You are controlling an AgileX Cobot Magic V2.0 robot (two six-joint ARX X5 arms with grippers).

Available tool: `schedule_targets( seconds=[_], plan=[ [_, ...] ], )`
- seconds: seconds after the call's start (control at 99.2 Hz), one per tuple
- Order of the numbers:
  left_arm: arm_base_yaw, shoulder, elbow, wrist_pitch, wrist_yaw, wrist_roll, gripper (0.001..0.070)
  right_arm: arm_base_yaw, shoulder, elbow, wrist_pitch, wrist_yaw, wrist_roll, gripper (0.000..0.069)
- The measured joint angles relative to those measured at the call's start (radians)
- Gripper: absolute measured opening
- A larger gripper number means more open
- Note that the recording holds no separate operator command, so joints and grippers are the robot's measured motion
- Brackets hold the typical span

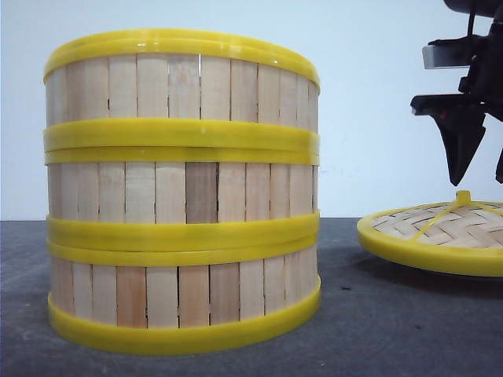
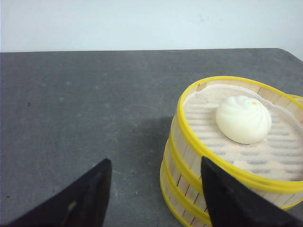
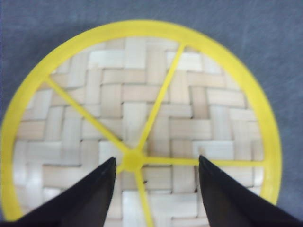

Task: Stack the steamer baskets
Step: 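Lower the right gripper and grasp the lid's yellow center knob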

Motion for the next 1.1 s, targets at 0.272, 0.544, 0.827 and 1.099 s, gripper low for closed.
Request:
schedule_targets(
  seconds=[0.272,0.544,0.827,1.099],
  plan=[
    [0.0,0.0,0.0,0.0,0.0,0.0,0.0358,0.011,0.039,0.0,0.018,0.003,-0.023,0.0332],
    [0.0,0.0,0.0,0.002,0.0,0.0,0.0358,0.039,0.041,0.0,0.031,0.029,-0.026,0.0317],
    [0.0,0.0,0.0,0.002,0.0,0.0,0.0358,0.04,0.045,0.0,0.039,0.029,-0.026,0.0203],
    [0.0,0.0,0.0,-0.001,0.0,0.0,0.0358,0.043,0.081,0.0,0.034,0.027,-0.026,0.0202]
  ],
)
